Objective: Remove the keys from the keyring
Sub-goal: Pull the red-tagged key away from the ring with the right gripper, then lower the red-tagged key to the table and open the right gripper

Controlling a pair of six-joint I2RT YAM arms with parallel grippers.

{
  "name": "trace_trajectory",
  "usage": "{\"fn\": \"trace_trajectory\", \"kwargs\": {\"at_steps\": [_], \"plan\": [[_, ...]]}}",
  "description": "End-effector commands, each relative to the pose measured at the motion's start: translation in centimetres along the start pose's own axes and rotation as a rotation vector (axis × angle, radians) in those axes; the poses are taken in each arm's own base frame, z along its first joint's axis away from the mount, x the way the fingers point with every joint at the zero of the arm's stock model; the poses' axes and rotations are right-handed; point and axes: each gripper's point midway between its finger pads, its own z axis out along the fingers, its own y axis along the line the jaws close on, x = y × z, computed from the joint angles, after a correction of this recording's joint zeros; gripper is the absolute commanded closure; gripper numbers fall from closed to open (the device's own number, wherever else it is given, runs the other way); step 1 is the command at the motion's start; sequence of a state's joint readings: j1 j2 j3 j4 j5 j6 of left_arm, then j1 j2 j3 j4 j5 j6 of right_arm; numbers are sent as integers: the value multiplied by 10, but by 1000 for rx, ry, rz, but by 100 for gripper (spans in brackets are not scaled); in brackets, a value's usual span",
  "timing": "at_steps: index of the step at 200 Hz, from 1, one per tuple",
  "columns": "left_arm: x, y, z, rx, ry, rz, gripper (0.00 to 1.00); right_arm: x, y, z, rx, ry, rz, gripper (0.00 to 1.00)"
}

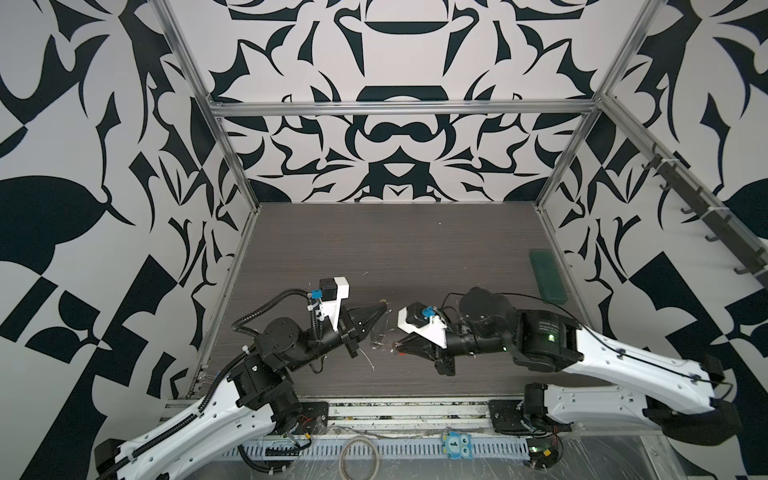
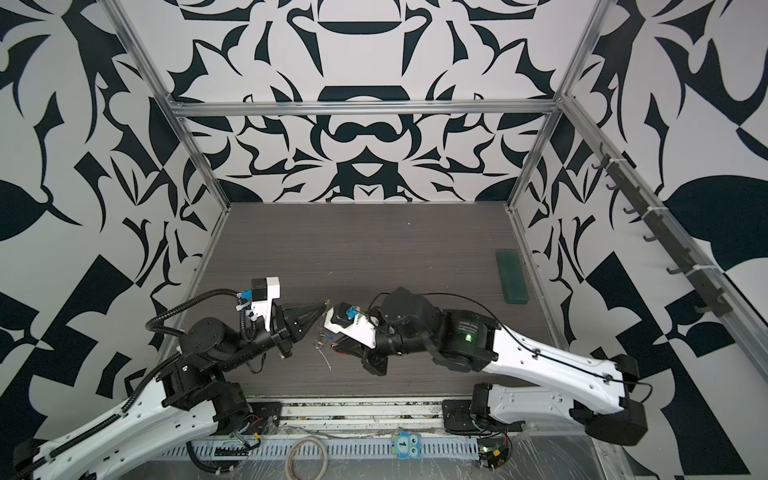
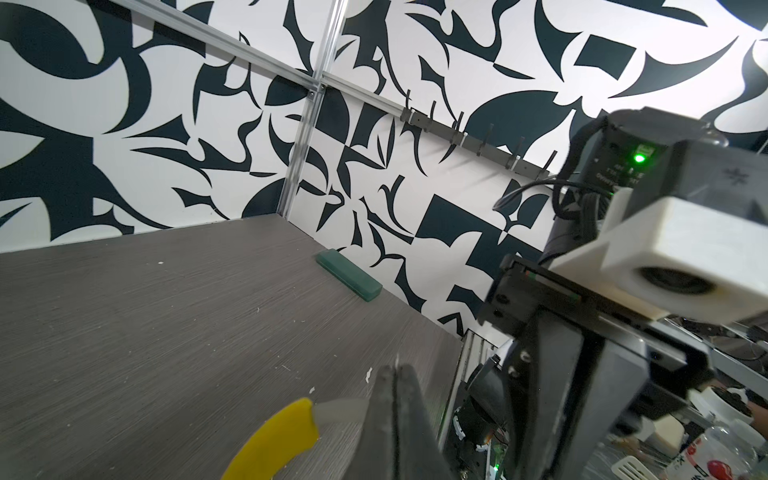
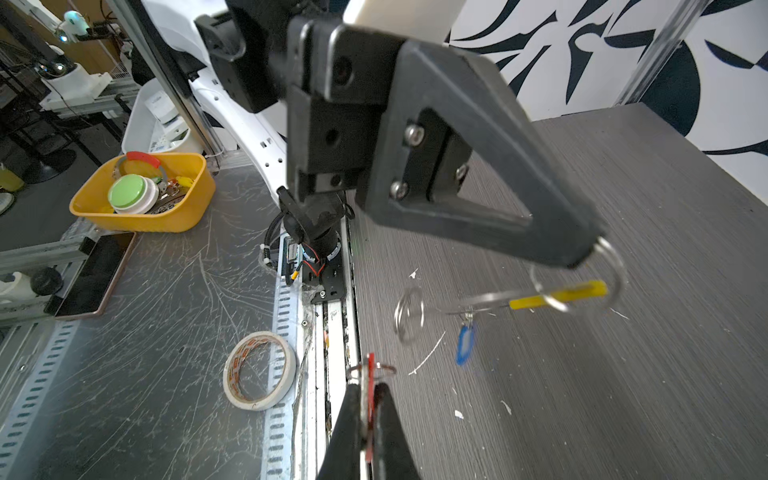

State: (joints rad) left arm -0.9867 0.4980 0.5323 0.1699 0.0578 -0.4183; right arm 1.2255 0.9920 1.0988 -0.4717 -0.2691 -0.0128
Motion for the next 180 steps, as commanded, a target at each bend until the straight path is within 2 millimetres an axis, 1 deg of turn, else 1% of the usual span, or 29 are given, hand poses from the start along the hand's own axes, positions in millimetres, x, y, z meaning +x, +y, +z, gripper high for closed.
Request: {"fn": "trace_trajectory", "kwargs": {"at_steps": [1, 14, 24, 52, 76, 84, 97, 119, 145, 153, 170, 180], "plan": [[-6, 10, -6, -65, -32, 12, 100, -12, 5, -17, -1, -113, 10, 100], [-8, 15, -11, -96, -48, 15, 100, -6, -1, -21, 34, -138, 40, 100], [-10, 18, -15, -112, -65, 15, 100, 2, -9, -21, 79, -140, 66, 100], [-14, 19, -26, -123, -101, 15, 100, 33, -37, -16, 222, -122, 135, 100], [-15, 19, -31, -124, -110, 11, 100, 54, -56, -10, 244, -109, 223, 100], [-15, 19, -32, -126, -112, 9, 100, 62, -65, -9, 249, -110, 263, 100], [-14, 20, -33, -129, -112, 4, 100, 75, -86, -9, 274, -113, 346, 100], [-14, 21, -34, -136, -115, -1, 100, 106, -122, -5, 316, -101, 508, 100], [-13, 22, -34, -137, -116, -2, 100, 148, -154, 4, 362, -48, 660, 100], [-14, 22, -34, -137, -121, -2, 100, 160, -166, 4, 384, -38, 710, 100], [-14, 21, -34, -133, -122, -5, 100, 181, -181, 5, 399, -25, 797, 100], [-13, 21, -34, -132, -122, -6, 100, 191, -186, 6, 401, -18, 832, 100]]}}
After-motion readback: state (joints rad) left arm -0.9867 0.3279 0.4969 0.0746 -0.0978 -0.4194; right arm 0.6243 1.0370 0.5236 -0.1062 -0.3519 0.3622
